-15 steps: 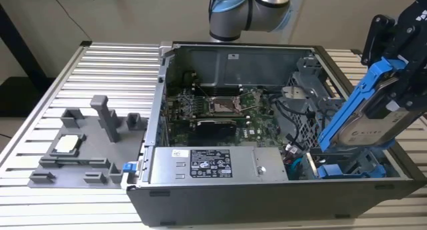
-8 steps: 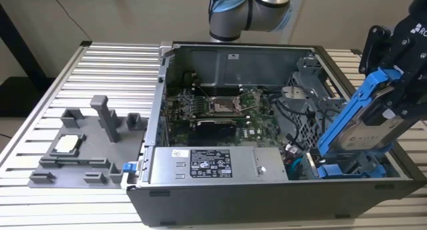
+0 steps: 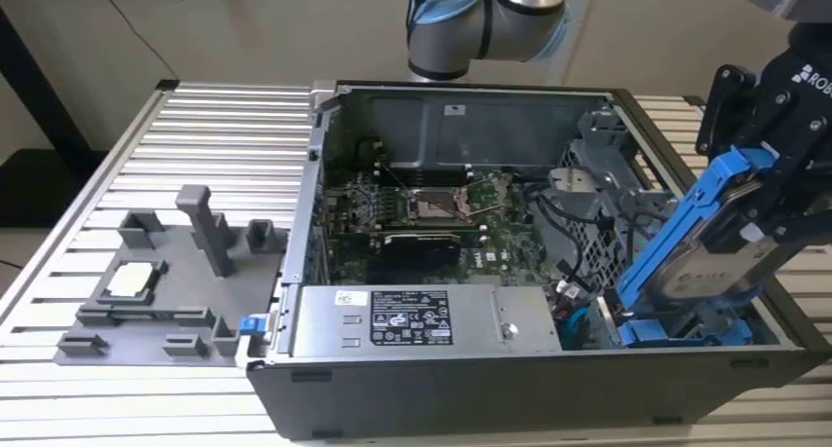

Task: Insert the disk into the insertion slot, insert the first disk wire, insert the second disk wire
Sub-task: 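Insert the disk into the insertion slot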

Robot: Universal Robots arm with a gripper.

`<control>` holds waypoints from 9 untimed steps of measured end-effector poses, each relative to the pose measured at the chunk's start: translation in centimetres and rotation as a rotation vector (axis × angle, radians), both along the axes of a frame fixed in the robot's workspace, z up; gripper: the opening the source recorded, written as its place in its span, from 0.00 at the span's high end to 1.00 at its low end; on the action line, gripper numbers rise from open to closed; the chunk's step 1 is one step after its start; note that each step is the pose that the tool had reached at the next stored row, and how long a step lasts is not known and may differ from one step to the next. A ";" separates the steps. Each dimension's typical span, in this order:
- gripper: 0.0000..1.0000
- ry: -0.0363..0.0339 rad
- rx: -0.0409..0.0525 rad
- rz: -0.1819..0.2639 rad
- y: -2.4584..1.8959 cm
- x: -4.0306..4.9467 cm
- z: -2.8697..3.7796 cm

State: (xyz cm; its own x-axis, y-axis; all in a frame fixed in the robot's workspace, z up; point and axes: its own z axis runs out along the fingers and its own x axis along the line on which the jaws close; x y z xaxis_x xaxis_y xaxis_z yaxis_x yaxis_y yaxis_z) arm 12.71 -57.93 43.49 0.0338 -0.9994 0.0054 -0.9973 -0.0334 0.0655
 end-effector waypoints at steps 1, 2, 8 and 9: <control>0.67 0.0000 0.0001 0.000 0.02 0.01 -0.11; 0.67 0.0000 0.0002 -0.001 0.05 0.03 -0.25; 0.67 -0.0001 0.0003 -0.006 0.53 0.11 -0.94; 0.67 0.0000 0.0001 -0.008 0.61 0.12 -1.03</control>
